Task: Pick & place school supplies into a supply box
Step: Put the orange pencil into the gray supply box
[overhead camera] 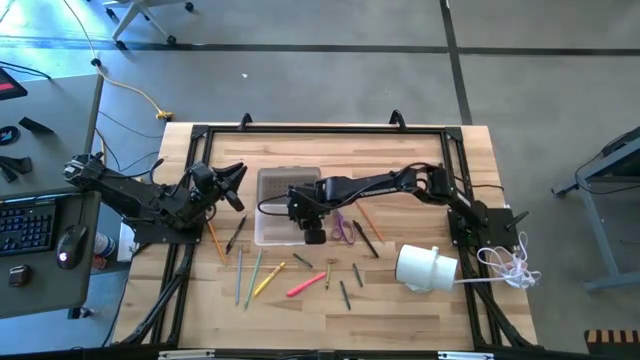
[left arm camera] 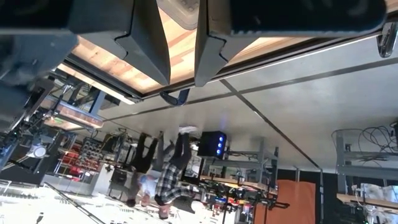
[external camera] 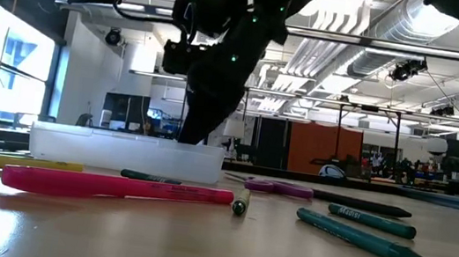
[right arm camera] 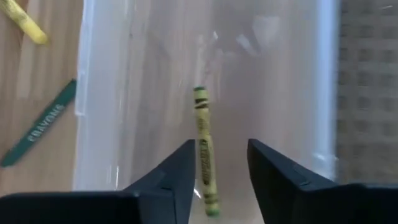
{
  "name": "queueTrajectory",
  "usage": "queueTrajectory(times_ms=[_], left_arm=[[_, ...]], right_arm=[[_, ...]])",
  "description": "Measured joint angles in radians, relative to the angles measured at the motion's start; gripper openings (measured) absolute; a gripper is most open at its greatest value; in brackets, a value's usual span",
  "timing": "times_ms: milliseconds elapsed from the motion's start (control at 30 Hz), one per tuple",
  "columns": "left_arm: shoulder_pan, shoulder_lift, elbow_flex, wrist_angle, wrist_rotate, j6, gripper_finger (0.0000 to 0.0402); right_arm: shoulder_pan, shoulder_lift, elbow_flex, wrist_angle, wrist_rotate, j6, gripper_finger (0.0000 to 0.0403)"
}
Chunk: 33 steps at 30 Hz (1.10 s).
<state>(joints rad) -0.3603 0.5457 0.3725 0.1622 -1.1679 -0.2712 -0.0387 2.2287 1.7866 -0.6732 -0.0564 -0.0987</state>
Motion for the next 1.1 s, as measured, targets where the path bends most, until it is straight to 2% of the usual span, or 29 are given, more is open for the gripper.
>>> queueTrajectory(times_ms=[133,267,400,467,600,800,867,1100], left_arm=[[0.000,0.000,0.000,-0.003,0.000,0.000,0.0111],[0.000,0.000,0.000,-0.005,0.000,0.000,0.0111],[0.000,0.000,0.000,-0.008,0.004,0.000,0.0111],[0.000,0.000,0.000,-0.008,0.014,0.000,0.0111],[0.000,0.000,0.000,-0.009,0.036,0.000,0.0111],[0.000,0.000,0.000,-0.035,0.072,-0.025,0.0111],[0.000,0.000,0.000,-0.040,0.076,-0.041,0.0111],[0.000,0.000,0.000,-0.039,0.077,-0.049,0.0111]], right_arm=[[0.000,-0.081,0.000,-0.108,0.087,0.022,0.0139],[0.000,-0.168,0.000,-0.297,0.192,0.071,0.0140],[-0.008,-0.232,-0.004,-0.536,0.196,0.160,0.0140],[-0.008,-0.255,-0.039,-0.586,0.213,0.225,0.0140],[-0.008,-0.301,-0.188,-0.559,0.230,0.353,0.0140],[-0.021,-0.338,-0.432,-0.357,0.207,0.466,0.0135],[-0.035,-0.339,-0.478,-0.323,0.173,0.504,0.0132],[-0.091,-0.339,-0.580,-0.155,0.149,0.556,0.0129]])
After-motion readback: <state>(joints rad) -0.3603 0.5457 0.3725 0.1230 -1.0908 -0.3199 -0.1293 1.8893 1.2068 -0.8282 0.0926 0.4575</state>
